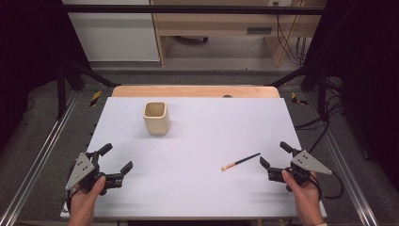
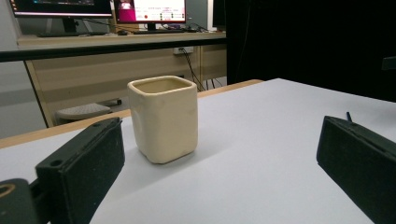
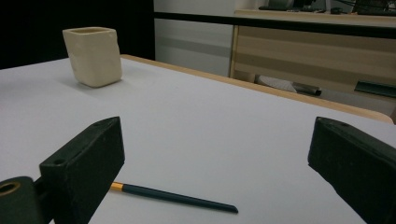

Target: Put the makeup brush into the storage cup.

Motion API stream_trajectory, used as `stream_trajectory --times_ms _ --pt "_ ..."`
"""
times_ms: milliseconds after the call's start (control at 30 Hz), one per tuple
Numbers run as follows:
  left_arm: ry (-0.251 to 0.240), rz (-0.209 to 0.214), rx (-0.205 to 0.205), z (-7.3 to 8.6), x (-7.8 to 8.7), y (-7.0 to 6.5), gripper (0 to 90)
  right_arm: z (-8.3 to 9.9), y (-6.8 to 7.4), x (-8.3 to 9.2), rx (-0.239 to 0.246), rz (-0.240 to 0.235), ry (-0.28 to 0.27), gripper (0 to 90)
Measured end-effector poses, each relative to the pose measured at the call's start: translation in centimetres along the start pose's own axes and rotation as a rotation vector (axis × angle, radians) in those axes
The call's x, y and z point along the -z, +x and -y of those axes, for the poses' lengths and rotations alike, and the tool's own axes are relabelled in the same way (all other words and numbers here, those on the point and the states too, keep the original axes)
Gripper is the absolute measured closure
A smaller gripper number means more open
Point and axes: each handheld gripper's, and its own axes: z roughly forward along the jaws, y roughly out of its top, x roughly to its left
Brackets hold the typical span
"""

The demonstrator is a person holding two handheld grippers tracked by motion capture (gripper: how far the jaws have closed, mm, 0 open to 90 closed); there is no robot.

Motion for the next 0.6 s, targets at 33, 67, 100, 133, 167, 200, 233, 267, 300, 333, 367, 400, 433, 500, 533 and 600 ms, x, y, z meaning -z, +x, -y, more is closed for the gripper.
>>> stream_trajectory --times_ms 33,67,100,133,167,200,233,267,300,333,367,400,433,500,533,600 --pt "0.0 0.0 0.001 0.01 0.02 0.02 0.4 0.02 0.01 -0.03 0.004 -0.001 0.001 4.1" --pt "0.0 0.0 0.001 0.01 0.02 0.02 0.4 0.02 0.01 -0.03 0.004 -0.001 0.001 4.1" --pt "0.0 -0.001 0.001 0.01 0.04 0.04 0.4 0.07 0.05 -0.05 -0.001 -0.004 0.009 4.1" --pt "-0.001 -0.002 0.001 0.01 0.05 0.06 0.4 0.08 0.06 -0.04 0.0 -0.006 0.016 4.1" --pt "0.0 -0.004 0.002 0.02 0.08 0.09 0.4 0.1 0.1 -0.04 0.0 -0.006 0.021 4.1" --pt "0.0 -0.004 0.002 0.02 0.08 0.09 0.4 0.12 0.11 -0.03 0.001 -0.006 0.024 4.1" --pt "0.0 -0.005 0.003 0.03 0.1 0.12 0.4 0.14 0.12 -0.04 -0.002 -0.007 0.028 4.1" --pt "0.0 -0.006 0.003 0.05 0.11 0.15 0.4 0.14 0.12 -0.04 -0.002 -0.007 0.028 4.1" --pt "0.002 -0.007 0.001 0.06 0.12 0.18 0.4 0.17 0.14 -0.05 -0.006 -0.007 0.034 4.1" --pt "0.004 -0.009 0.001 0.1 0.16 0.23 0.4 0.19 0.13 -0.06 0.0 -0.009 0.04 4.1" --pt "0.007 -0.011 0.0 0.13 0.19 0.25 0.4 0.22 0.17 -0.06 -0.004 -0.009 0.045 4.1" --pt "0.009 -0.013 -0.002 0.16 0.24 0.27 0.4 0.23 0.2 -0.04 -0.008 -0.009 0.049 4.1" --pt "0.012 -0.014 -0.003 0.19 0.3 0.31 0.4 0.31 0.35 -0.05 -0.003 -0.017 0.08 4.3" --pt "0.013 -0.023 -0.005 0.22 0.53 0.41 0.4 0.44 0.61 -0.27 0.026 -0.027 0.12 4.8" --pt "0.013 -0.023 -0.005 0.22 0.53 0.41 0.4 0.44 0.61 -0.27 0.026 -0.027 0.12 4.8" --pt "0.014 -0.027 -0.005 0.24 0.65 0.44 0.4 0.34 0.92 -0.54 0.069 -0.048 0.174 6.0"
